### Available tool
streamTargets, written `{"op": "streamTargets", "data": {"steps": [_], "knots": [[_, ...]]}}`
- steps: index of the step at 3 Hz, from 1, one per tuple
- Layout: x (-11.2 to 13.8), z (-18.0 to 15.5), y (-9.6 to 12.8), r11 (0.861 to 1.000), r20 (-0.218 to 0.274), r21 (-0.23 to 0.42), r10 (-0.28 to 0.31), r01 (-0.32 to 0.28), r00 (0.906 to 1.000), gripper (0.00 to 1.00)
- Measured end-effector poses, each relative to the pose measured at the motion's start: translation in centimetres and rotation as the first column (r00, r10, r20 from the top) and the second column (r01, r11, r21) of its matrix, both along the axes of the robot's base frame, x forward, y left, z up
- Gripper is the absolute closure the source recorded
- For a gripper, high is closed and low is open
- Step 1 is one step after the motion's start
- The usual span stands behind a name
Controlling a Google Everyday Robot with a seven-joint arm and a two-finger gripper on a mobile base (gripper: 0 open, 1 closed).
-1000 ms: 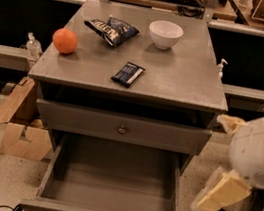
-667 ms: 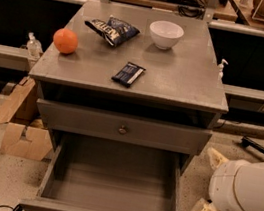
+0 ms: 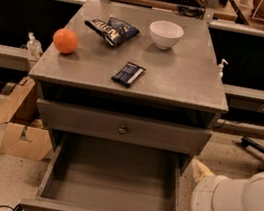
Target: Close middle drawer
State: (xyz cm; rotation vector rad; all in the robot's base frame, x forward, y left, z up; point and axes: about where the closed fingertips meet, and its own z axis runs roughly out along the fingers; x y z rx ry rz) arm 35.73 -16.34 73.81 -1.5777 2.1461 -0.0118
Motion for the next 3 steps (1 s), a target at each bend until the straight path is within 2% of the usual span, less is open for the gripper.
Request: {"op": "streamTargets", "data": {"steps": [1, 2, 3], "knots": [[-2.8, -11.4, 2.3, 0.998, -0.082, -0.012, 0.064, -0.065, 0.9946, 0.26], [-5.3, -19.5, 2.0, 0.995, -0.134, -0.022, 0.095, -0.099, 0.9865, 0.49], [-4.8, -24.4, 1.2, 0.994, -0.147, -0.012, 0.102, -0.105, 0.9838, 0.73]]}}
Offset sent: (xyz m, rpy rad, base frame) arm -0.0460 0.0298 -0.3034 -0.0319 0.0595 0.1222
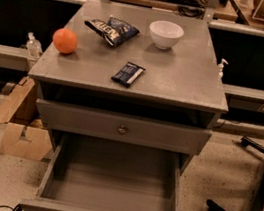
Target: Close middle drawer
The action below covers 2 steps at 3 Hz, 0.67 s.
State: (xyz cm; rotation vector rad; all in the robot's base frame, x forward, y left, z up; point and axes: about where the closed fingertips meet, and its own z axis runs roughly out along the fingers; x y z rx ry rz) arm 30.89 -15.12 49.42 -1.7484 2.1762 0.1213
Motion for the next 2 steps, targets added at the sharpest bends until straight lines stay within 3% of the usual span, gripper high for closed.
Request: {"op": "streamTargets", "data": {"steps": [1, 2], "knots": [[1.1, -2.81, -1.14, 1.0, -0.027, -0.006, -0.009, 0.009, 0.9996, 0.97], [0.89, -2.88, -1.3, 1.0, -0.028, -0.01, -0.009, 0.008, 0.9996, 1.0]]}}
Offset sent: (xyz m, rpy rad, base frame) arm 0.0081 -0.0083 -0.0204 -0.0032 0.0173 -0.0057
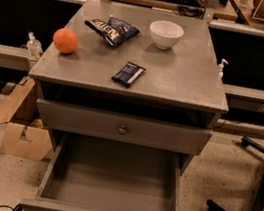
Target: Close middle drawer
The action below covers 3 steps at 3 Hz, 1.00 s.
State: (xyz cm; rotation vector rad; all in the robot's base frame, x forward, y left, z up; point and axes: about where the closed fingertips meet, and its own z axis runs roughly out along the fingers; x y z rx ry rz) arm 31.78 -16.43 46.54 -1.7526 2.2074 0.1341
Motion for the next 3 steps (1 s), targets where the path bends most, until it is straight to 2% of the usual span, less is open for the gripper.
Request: {"op": "streamTargets", "data": {"steps": [1, 2, 3], "knots": [[0.0, 0.0, 0.0, 1.0, 0.001, 0.0, 0.0, 0.0, 1.0, 1.0], [-0.9, -2.4, 1.5, 0.998, -0.032, 0.062, -0.012, 0.014, 0.9994, 1.0], [-1.5, -7.8, 4.8, 0.978, -0.063, 0.204, -0.026, 0.039, 0.9976, 1.0]]}}
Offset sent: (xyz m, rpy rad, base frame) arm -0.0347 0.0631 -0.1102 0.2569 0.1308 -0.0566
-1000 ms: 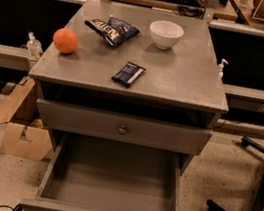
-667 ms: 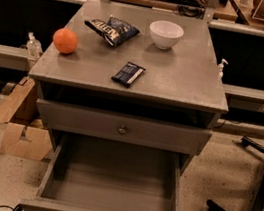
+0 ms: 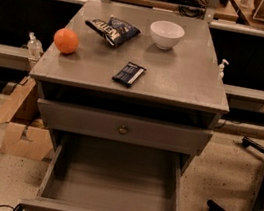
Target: Close middle drawer
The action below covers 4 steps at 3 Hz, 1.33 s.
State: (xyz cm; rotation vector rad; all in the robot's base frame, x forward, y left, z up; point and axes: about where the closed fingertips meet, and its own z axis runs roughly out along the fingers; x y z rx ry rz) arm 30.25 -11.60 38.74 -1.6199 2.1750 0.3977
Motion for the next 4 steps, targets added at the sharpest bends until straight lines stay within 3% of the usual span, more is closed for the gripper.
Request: {"op": "streamTargets", "data": {"steps": [1, 2, 3, 4], "knots": [[0.8, -2.8, 1.9, 0.997, 0.007, 0.073, -0.011, 0.011, 0.9999, 1.0], [3.2, -4.5, 3.0, 0.994, 0.03, 0.106, -0.022, 0.019, 0.9993, 1.0], [5.5, -5.1, 3.0, 0.995, 0.051, 0.1, -0.025, 0.02, 0.9984, 1.0], [5.5, -5.1, 3.0, 0.995, 0.051, 0.1, -0.025, 0.02, 0.9984, 1.0]]}}
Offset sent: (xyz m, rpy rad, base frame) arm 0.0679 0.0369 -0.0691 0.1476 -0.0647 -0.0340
